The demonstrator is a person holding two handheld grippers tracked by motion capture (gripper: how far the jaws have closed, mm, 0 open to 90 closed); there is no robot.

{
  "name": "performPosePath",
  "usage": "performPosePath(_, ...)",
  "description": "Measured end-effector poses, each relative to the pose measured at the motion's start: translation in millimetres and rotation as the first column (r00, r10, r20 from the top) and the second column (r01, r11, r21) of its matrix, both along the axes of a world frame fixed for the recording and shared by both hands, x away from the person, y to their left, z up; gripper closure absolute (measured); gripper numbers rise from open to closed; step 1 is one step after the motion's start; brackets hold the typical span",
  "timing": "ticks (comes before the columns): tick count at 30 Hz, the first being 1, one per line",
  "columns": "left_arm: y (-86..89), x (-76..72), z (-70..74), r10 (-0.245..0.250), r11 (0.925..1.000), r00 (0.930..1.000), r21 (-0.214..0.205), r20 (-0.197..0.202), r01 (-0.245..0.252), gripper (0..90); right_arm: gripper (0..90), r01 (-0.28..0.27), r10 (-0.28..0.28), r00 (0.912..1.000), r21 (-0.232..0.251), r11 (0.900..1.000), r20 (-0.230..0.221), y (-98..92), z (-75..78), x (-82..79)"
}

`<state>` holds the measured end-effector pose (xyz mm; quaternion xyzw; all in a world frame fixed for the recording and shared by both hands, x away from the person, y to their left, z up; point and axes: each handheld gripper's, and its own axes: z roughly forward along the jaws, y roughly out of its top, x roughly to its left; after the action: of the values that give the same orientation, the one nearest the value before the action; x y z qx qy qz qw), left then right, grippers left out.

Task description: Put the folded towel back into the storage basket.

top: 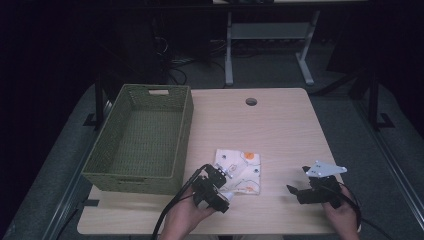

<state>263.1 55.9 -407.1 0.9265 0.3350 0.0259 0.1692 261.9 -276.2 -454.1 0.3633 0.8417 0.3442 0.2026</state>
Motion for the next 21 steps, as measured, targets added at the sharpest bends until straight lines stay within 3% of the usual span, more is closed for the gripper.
performPosePath(7, -13.3, 7.2, 7.9, -0.017, 0.9997, 0.9998, 0.017, 0.004, 0.017, 28.1, 13.8, 0.007, -0.007, 1.0, 0.009, 0.9999, -0.003, 0.3, 0.0, 0.3)
performPosePath(12, -27.6, 20.0, 15.6, -0.018, 0.9995, 0.9998, 0.027, 0.004, 0.018, 28.1, 13.8, 0.006, -0.006, 1.0, 0.009, 0.9999, 0.005, -0.3, 0.4, 1.8)
performPosePath(21, -42.4, 36.3, 16.5, -0.008, 0.9992, 0.9999, 0.039, -0.009, 0.009, 28.1, 13.8, 0.015, -0.015, 0.9999, 0.025, 0.9996, -0.003, -1.4, 1.0, 1.5)
